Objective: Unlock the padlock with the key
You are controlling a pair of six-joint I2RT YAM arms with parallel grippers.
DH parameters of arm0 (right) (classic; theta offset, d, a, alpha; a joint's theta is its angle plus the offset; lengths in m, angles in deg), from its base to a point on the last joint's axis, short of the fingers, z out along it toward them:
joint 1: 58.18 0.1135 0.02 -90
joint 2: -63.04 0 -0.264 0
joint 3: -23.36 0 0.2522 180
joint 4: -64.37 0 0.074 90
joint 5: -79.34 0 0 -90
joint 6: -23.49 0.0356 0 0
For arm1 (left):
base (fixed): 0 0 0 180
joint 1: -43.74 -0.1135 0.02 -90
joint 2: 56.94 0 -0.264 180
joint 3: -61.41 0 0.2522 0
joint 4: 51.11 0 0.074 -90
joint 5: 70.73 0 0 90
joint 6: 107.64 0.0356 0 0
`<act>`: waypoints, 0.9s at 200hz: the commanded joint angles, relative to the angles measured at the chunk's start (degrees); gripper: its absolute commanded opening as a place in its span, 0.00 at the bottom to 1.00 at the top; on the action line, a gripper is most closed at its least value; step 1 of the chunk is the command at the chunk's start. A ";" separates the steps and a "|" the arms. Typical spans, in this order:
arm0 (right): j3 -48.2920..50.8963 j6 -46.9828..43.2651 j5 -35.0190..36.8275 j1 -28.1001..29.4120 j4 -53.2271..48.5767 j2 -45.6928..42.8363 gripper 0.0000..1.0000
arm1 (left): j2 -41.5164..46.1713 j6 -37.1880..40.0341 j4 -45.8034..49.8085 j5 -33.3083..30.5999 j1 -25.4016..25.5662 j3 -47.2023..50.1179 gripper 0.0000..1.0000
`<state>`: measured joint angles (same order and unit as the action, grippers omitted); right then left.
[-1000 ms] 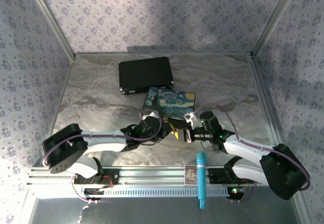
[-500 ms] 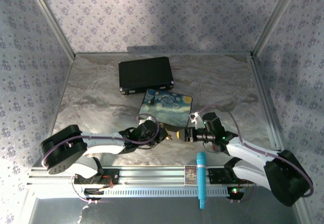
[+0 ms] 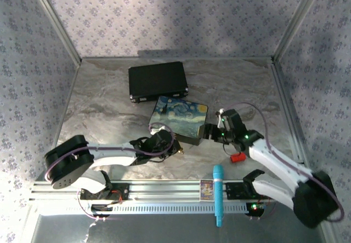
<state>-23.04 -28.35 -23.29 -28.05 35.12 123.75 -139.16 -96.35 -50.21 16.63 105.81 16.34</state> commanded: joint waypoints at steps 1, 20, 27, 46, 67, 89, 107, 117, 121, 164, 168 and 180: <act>-4.28 0.10 2.11 0.12 -3.11 7.38 0.73 | -2.11 4.18 5.07 -0.68 0.43 -2.50 0.00; -6.43 -0.27 7.02 0.98 -4.38 11.79 0.70 | -3.58 5.68 7.25 -0.10 0.42 -3.04 0.00; -6.60 -0.27 9.04 1.07 -4.94 12.80 0.69 | -3.93 6.29 8.54 0.02 0.41 -3.39 0.00; -5.73 -0.44 10.24 0.66 -3.97 14.79 0.67 | -4.28 8.65 13.61 -1.60 0.52 -4.60 0.00; -5.85 -1.62 10.60 0.52 -3.72 17.14 0.65 | -5.58 13.26 23.75 -6.96 0.90 -8.13 0.01; -5.86 -1.68 10.70 0.49 -3.30 18.22 0.64 | -9.12 16.44 32.79 -12.79 1.65 -12.55 0.03; -5.19 -1.72 10.07 0.52 -2.10 18.46 0.64 | -11.69 17.63 37.67 -16.43 2.29 -15.38 0.07; -4.90 -1.68 9.99 0.37 -1.75 18.53 0.64 | -12.75 18.07 39.23 -17.77 2.61 -16.48 0.09; -4.82 -1.68 9.94 0.44 -1.59 18.62 0.64 | -13.05 18.08 39.39 -18.11 2.62 -16.70 0.09; -3.57 -1.68 9.13 0.28 0.33 19.50 0.64 | -15.14 19.49 32.99 -17.64 3.82 -16.92 0.18; -3.50 -1.68 9.10 0.29 0.37 19.51 0.64 | -15.29 19.63 32.92 -17.93 4.06 -17.29 0.18; -3.15 -1.68 9.08 0.31 0.56 19.50 0.64 | -15.60 20.16 32.13 -18.72 4.70 -18.10 0.19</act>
<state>-30.06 -28.57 -17.91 -27.46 42.90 139.48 -150.92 -80.83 -24.66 -0.15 109.20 -1.96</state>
